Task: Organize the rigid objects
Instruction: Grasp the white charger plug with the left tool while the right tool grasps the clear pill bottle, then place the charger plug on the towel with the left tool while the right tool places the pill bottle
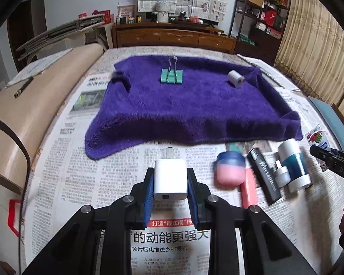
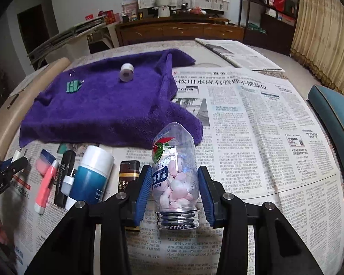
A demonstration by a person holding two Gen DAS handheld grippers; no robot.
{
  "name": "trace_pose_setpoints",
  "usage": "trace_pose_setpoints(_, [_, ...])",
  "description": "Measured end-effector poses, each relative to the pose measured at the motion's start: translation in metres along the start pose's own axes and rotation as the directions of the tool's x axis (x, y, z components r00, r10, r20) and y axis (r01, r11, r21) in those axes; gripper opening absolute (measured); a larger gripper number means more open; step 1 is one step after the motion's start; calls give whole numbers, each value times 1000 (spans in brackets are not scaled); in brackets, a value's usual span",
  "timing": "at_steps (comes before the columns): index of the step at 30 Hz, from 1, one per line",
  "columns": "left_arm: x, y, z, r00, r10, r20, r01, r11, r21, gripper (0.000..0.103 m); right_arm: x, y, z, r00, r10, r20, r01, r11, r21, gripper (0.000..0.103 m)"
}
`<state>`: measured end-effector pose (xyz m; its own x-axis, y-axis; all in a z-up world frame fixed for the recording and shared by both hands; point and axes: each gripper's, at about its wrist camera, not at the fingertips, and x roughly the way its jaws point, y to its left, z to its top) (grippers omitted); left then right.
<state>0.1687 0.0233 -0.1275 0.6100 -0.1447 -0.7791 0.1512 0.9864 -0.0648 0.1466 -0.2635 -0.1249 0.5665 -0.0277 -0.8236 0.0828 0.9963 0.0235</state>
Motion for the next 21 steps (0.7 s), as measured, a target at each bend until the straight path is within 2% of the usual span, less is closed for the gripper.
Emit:
trace_pose_setpoints(5, [-16,2,15,1000,-6,25,6,1000,4,25,-11,-2,9,999,33,18,-33,999,18,41])
trace_pose_setpoints(12, [-34,8,47,998,-19,58,19,1000,-5,25,-23,15,39,995,76,58,-75,997,-16,41])
trace_pose_setpoints(21, [-25,11,95,996,8,90,-7,1000,-9,25,-13,42,92,987,146,71,-144,989,-43,41])
